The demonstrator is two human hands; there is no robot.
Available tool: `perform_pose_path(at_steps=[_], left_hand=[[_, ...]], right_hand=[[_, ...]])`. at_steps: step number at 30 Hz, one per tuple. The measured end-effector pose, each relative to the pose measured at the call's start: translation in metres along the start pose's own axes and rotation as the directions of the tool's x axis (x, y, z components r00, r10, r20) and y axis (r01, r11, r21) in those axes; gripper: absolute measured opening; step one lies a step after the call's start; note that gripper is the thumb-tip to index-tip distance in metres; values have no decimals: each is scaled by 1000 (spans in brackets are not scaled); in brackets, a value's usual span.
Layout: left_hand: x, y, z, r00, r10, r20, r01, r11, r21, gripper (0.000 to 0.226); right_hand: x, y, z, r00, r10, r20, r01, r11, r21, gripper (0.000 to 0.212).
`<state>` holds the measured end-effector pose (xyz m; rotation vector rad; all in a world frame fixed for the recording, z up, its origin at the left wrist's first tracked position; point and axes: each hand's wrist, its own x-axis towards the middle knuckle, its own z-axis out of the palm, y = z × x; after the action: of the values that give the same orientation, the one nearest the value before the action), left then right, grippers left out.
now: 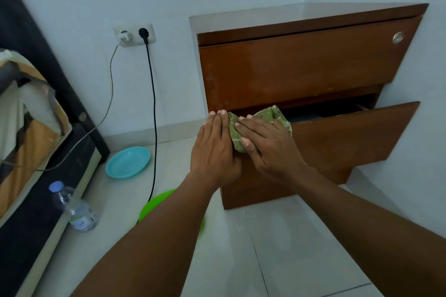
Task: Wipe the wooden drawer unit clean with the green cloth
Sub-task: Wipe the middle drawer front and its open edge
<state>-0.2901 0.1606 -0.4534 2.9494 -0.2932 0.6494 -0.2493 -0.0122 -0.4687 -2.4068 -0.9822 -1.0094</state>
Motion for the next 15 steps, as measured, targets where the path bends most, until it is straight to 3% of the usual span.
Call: perform_pose_path(at_steps=[5,15], left_hand=[[1,-2,-1,999,47,27,-48,998,28,95],[27,30,-3,976,179,123,-189,979,73,89]], right_hand=[[-4,7,-1,999,-41,13,41,998,-45,44],[-25,58,-28,997,73,1,-72,990,-122,41]])
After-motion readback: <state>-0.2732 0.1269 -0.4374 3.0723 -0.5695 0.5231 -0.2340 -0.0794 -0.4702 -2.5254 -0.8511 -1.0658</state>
